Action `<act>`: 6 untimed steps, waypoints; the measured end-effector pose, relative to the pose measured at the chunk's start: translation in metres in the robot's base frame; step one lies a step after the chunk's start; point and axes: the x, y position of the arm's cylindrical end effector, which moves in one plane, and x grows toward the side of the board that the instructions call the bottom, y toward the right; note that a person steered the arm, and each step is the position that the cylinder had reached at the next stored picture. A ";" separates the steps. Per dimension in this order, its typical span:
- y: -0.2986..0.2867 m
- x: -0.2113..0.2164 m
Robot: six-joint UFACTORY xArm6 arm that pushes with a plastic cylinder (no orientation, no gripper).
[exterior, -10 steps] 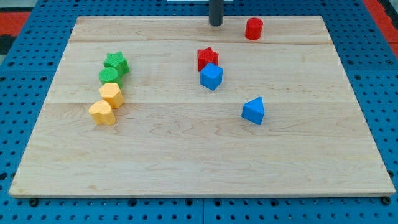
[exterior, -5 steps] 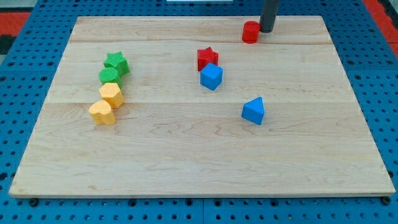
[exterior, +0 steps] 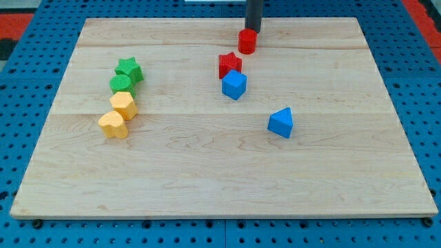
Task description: Move the red circle right to the red star and blue cube
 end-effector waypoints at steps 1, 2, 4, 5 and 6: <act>0.004 0.000; -0.013 0.000; -0.032 0.007; -0.018 0.028; -0.010 0.051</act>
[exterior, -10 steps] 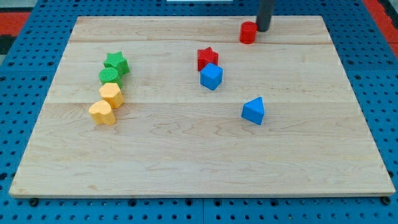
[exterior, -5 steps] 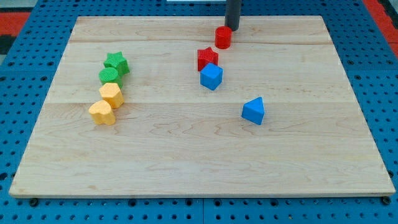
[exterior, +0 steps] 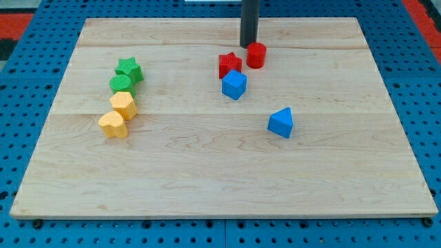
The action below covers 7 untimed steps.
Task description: Move the red circle right to the red star and blue cube
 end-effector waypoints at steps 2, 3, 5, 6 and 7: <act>0.018 0.011; 0.038 0.011; 0.039 0.020; 0.029 0.035; 0.020 0.045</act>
